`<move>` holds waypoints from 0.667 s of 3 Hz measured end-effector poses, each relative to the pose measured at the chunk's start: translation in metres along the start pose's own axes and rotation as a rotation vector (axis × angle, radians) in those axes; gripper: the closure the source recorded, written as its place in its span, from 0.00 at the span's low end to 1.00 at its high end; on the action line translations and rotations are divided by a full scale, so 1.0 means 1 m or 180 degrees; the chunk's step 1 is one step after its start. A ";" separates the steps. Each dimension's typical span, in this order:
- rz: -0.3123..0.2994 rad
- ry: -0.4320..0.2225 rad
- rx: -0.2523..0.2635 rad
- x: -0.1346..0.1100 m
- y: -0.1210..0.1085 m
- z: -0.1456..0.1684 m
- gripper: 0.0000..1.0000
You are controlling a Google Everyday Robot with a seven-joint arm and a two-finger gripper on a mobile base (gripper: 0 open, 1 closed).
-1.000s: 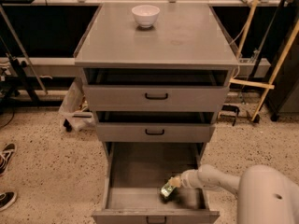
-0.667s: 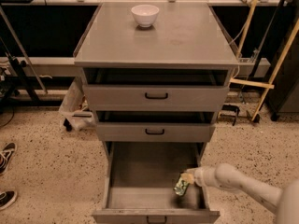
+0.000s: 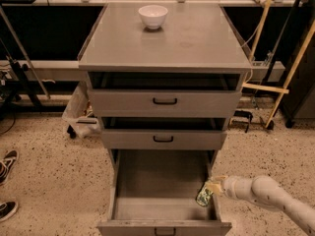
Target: Pick green can from bottom drawer and place on counter
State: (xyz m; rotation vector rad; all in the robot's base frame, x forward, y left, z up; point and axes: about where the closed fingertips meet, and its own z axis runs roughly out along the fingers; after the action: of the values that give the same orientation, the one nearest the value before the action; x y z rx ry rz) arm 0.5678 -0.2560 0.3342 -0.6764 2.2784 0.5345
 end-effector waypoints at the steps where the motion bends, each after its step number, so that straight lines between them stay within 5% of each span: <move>1: -0.0205 0.0030 -0.0110 -0.016 0.023 0.001 1.00; 2: -0.0598 -0.0150 -0.0005 -0.073 0.055 -0.033 1.00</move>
Offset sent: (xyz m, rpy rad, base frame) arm -0.0571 0.1378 0.2742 -0.2074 -0.3634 0.3359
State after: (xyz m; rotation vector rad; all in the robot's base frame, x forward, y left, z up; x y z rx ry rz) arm 0.5635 -0.2078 0.4185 -0.8595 2.1433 0.4572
